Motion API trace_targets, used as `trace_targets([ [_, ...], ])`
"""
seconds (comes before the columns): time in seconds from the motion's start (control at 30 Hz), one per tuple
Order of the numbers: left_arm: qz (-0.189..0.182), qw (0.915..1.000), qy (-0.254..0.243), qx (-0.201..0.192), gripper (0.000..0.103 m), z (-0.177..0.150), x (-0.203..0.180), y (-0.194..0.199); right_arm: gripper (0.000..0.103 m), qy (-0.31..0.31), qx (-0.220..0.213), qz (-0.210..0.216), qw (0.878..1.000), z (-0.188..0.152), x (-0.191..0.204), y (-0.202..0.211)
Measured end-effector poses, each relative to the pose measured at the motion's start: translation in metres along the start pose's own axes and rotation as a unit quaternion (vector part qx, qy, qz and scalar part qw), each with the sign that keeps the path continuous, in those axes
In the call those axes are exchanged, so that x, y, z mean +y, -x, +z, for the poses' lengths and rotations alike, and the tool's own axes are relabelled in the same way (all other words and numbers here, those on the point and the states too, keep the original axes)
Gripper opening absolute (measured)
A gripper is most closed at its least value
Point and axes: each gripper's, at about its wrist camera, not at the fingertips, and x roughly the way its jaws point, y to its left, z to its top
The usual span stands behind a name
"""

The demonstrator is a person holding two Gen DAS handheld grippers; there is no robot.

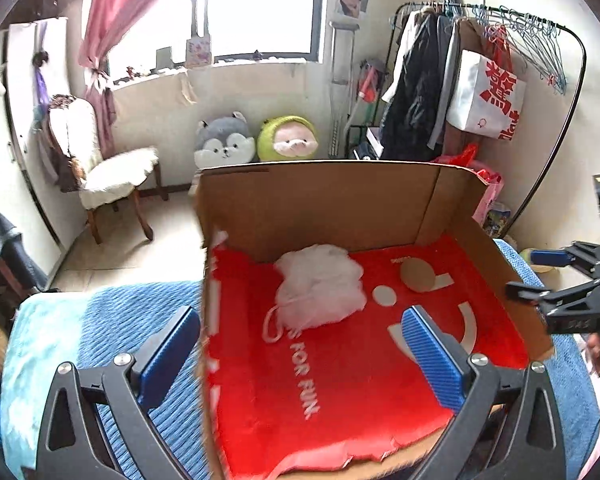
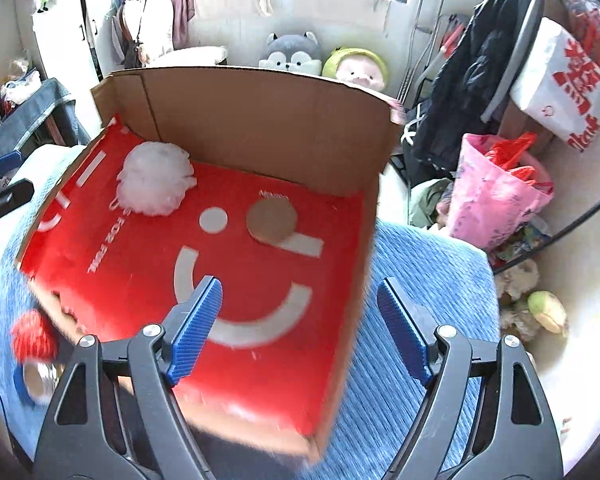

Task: Organize soft objects
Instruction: 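Withdraw both tools from the box back over the remaining items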

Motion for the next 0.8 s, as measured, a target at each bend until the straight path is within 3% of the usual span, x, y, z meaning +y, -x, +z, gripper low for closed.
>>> trace_targets([
  [0.43, 0.031, 0.9975, -0.018, -0.061, 0.103, -0.079, 0.016, 0.088, 0.084, 0.006, -0.067, 0.018, 0.998, -0.101, -0.009, 0.081],
  [0.53, 0.051, 0.9941, -0.036, -0.089, 0.103, -0.104, 0.009, 0.112, 0.084, 0.0, -0.077, 0.022, 0.997, -0.131, -0.006, 0.095],
  [0.8, 0.039, 0.9876, -0.072, -0.134, 0.103, -0.161, -0.034, 0.173, 0.084, -0.02, -0.109, 0.035, 0.993, -0.197, 0.011, 0.127],
])
